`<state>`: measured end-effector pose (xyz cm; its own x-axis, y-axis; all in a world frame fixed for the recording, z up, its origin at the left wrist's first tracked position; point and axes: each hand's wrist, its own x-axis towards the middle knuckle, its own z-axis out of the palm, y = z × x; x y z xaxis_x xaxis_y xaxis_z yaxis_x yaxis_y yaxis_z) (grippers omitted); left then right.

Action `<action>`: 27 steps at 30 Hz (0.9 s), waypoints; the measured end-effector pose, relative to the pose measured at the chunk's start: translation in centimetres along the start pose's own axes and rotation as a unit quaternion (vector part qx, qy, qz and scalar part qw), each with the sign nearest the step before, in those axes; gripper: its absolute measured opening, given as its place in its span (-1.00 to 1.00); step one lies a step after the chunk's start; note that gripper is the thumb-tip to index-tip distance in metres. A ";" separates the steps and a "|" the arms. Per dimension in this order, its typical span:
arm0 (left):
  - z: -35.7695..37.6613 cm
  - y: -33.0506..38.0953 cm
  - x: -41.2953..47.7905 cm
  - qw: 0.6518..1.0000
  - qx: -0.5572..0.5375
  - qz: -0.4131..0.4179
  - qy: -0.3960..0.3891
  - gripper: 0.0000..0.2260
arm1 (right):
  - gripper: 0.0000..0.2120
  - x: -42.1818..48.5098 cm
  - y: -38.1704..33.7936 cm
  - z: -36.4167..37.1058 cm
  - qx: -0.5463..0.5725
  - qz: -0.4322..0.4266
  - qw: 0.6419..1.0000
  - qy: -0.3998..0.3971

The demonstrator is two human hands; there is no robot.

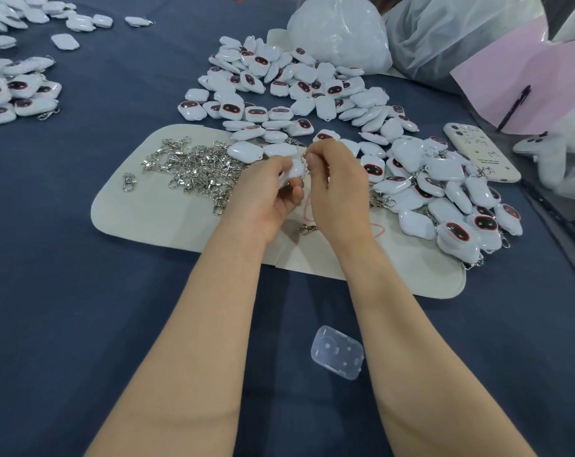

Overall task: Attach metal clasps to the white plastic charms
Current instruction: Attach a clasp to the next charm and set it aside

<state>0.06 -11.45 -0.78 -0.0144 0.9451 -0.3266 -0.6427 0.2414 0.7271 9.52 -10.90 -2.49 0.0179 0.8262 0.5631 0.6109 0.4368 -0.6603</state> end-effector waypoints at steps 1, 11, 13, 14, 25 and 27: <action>0.0 -0.1 0.0 0.998 0.046 0.035 0.019 -0.92 | -0.86 0.1 0.1 -0.2 -0.015 -0.008 1.000 -0.013; -0.8 -0.7 0.1 0.927 0.297 0.215 0.080 -0.88 | -0.83 0.1 0.6 -0.2 -0.002 0.026 0.996 -0.086; -0.5 -0.8 0.4 0.972 0.169 0.139 0.079 -0.90 | -0.80 0.0 0.5 0.0 0.054 0.085 0.990 -0.101; -0.4 -0.9 0.4 0.986 0.105 0.102 0.074 -0.89 | -0.80 0.0 0.4 0.2 0.079 0.112 0.985 -0.109; -0.6 -0.2 0.2 0.973 -0.208 -0.084 -0.047 -0.86 | -0.79 0.2 -0.1 0.6 0.214 0.166 0.963 0.006; -0.6 -0.1 0.1 0.970 -0.218 -0.093 -0.055 -0.84 | -0.78 0.3 -0.2 0.7 0.216 0.154 0.964 0.019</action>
<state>-0.31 -11.48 -1.26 0.1988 0.9180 -0.3433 -0.8893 0.3162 0.3305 8.88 -10.53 -2.56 0.1803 0.9303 0.3196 0.1858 0.2869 -0.9398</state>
